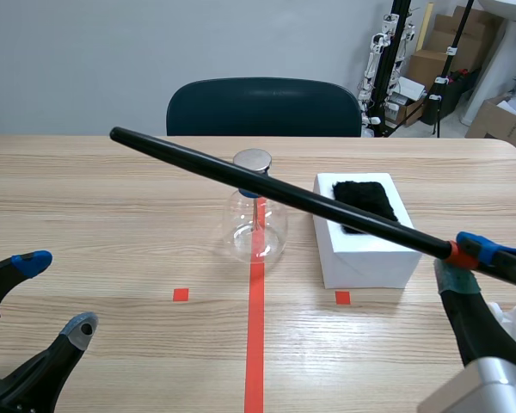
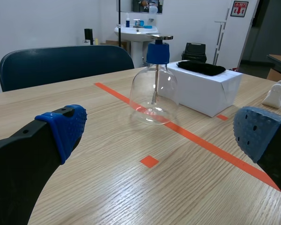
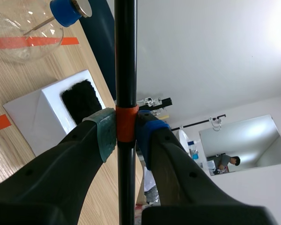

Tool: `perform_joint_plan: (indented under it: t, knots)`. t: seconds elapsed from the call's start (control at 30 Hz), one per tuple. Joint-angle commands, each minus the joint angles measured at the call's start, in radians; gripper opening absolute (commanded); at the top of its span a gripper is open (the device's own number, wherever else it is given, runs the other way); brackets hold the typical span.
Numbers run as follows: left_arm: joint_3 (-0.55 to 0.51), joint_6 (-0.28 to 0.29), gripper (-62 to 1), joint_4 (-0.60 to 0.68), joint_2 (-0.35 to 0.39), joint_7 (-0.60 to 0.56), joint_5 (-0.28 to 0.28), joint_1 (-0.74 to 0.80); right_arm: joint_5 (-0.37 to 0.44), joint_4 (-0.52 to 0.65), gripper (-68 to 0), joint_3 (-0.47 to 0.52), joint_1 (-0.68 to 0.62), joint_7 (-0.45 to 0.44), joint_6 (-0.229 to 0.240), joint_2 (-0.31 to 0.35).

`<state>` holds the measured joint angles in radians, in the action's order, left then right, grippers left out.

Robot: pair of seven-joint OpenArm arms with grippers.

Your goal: Do the electroscope experiment. pick up the black charging rod

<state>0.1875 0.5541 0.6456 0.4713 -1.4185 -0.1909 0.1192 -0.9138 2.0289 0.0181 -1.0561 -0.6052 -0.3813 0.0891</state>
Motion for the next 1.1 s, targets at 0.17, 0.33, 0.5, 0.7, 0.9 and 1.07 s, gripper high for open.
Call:
perform_joint_plan:
  t: [0.17, 0.33, 0.5, 0.7, 0.9, 1.07]
  knots:
    - [-0.003, 0.002, 1.4, 0.014, 0.009, -0.015, 0.007, -0.006, 0.007, 0.006, -67.6, 0.007, 0.006, -0.045, -0.015, 0.005]
    - [-0.003, 0.002, 1.4, 0.014, 0.009, -0.015, 0.007, -0.006, 0.006, 0.006, -67.6, 0.007, 0.007, -0.056, -0.015, 0.005]
    - [-0.003, 0.002, 1.4, 0.014, 0.009, -0.015, 0.007, -0.006, 0.000, 0.006, -67.6, 0.007, 0.006, -0.056, -0.015, 0.005]
    - [-0.003, 0.002, 1.4, 0.014, 0.009, -0.015, 0.007, -0.006, 0.000, 0.006, -67.6, 0.007, 0.006, -0.056, -0.015, 0.005]
    - [-0.003, 0.002, 1.4, 0.014, 0.009, -0.015, 0.007, -0.006, 0.000, 0.006, -67.6, 0.007, 0.006, -0.055, -0.015, 0.005]
    - [-0.003, 0.002, 1.4, 0.014, 0.009, -0.015, 0.007, -0.006, 0.000, 0.006, -67.6, 0.007, 0.006, -0.055, -0.015, 0.005]
